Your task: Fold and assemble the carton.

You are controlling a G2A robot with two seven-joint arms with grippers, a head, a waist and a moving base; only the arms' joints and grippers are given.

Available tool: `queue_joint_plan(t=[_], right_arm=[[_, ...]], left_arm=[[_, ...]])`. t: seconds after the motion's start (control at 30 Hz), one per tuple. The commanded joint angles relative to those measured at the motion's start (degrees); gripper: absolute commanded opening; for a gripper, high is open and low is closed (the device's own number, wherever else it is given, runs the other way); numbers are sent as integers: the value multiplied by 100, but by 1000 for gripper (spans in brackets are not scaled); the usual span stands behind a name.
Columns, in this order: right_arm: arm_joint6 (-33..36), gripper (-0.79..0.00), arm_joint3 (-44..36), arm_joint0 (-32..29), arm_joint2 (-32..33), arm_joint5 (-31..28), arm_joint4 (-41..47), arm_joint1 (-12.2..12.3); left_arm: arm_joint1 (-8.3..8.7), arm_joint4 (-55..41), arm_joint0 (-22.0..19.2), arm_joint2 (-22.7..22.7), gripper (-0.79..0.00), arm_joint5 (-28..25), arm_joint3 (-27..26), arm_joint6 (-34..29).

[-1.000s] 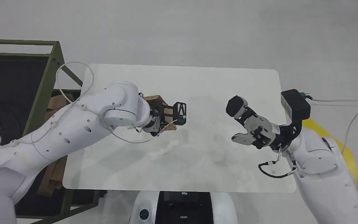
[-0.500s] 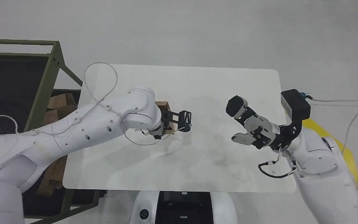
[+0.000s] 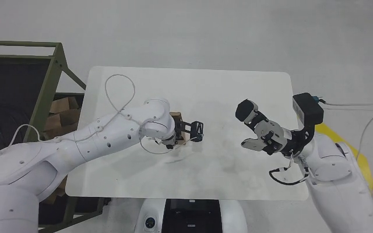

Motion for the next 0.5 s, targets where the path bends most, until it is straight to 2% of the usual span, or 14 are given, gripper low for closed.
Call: queue_joint_plan(t=[0.0, 0.23, 0.47], right_arm=[[0, 0, 0, 0, 0, 0, 0, 0], [0, 0, 0, 0, 0, 0, 0, 0], [0, 0, 0, 0, 0, 0, 0, 0]], left_arm=[[-26, 80, 38, 0, -785, -17, 21, 18], [-73, 300, 137, 0, -785, -112, 83, 112], [-90, 820, 292, 0, -785, -466, 159, 466]])
